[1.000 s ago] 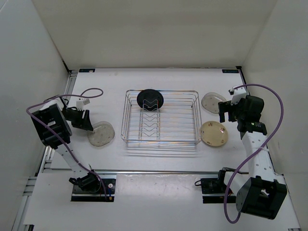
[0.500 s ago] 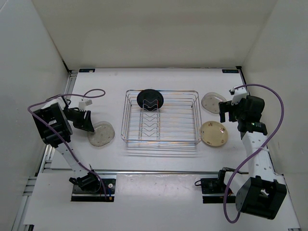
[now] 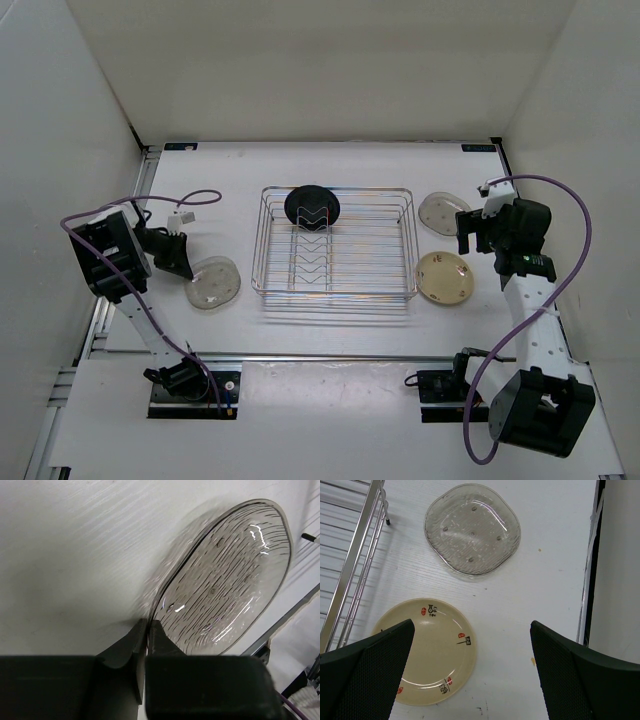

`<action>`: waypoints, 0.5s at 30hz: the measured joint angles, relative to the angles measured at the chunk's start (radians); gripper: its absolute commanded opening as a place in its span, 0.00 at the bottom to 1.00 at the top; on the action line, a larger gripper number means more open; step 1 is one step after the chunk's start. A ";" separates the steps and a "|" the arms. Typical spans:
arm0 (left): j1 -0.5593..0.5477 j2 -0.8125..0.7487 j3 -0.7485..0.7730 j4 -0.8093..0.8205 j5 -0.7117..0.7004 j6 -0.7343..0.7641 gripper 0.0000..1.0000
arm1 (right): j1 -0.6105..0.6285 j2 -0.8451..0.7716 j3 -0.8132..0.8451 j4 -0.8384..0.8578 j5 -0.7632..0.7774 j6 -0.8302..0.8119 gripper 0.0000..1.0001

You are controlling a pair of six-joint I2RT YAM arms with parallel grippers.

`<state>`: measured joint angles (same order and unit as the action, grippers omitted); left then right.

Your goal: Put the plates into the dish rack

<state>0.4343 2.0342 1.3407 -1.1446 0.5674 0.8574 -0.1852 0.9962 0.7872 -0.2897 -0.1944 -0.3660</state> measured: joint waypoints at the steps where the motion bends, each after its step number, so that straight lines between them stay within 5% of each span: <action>1: 0.000 0.000 -0.001 0.000 -0.001 -0.001 0.11 | -0.002 0.000 0.000 0.000 0.000 0.000 1.00; 15: 0.028 -0.103 0.027 0.058 -0.028 -0.028 0.11 | -0.005 0.000 0.000 0.000 -0.011 0.000 1.00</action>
<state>0.4622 1.9312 1.3678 -1.0863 0.5396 0.8295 -0.1905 0.9958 0.7872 -0.2897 -0.2050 -0.3656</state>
